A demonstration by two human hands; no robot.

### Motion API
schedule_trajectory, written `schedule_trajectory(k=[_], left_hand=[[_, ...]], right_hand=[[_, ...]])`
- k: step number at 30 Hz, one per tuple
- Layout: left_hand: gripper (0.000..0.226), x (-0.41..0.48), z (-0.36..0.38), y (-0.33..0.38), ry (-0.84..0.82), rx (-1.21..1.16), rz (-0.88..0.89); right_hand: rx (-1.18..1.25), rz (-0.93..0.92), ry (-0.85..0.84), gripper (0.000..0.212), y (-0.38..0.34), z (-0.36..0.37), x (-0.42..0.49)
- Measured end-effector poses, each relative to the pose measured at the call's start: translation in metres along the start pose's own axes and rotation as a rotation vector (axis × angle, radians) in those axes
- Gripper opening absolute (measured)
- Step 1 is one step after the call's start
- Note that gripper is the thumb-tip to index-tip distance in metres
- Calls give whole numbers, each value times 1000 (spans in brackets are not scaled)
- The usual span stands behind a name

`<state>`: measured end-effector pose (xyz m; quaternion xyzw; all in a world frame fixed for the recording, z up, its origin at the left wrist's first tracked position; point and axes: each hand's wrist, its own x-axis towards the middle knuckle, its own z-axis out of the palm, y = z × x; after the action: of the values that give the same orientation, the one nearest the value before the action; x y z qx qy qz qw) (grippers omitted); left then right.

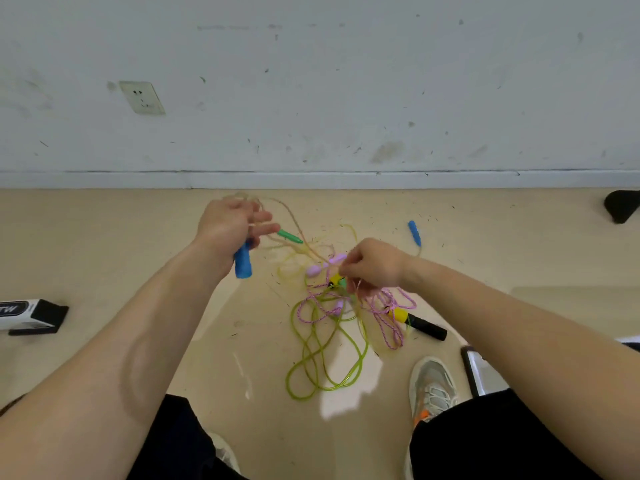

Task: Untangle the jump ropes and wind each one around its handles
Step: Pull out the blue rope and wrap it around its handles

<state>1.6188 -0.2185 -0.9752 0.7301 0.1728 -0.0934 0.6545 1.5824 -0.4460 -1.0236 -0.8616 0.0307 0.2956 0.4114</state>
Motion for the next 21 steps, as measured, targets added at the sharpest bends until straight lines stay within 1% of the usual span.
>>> schedule_trajectory(k=[3,5,8,10,12,14,16,18,19,21], left_hand=[[22,3,4,-16,-63,320,-26],[25,-2,12,-21,-127,396,-8],[25,-17,32,-25,-365,249,13],[23,-28,44,-29,-464,160,44],[25,-35,53,-34,-553,124,53],[29,-42,57,-37,-652,108,41],[30,-47,57,-38,-701,147,50],[30,-48,56,-36,-695,151,52],[31,-49,56,-33,-676,119,50],[31,-48,53,-24,-626,17,56]], right_hand=[[302,-98,11,21,-29,-16,-14],[496,-162,-2,19,-44,-24,-24],[714,-225,-56,14,-57,-30,-34],[813,-251,-79,13,-62,-31,-37],[901,-276,-59,11,-65,-34,-39],[1016,-297,7,9,-67,-39,-41],[1124,-311,112,9,-67,-48,-41],[1190,-307,237,8,-62,-59,-40],[1187,-292,295,8,-58,-63,-38],[1078,-213,379,12,-47,-69,-34]])
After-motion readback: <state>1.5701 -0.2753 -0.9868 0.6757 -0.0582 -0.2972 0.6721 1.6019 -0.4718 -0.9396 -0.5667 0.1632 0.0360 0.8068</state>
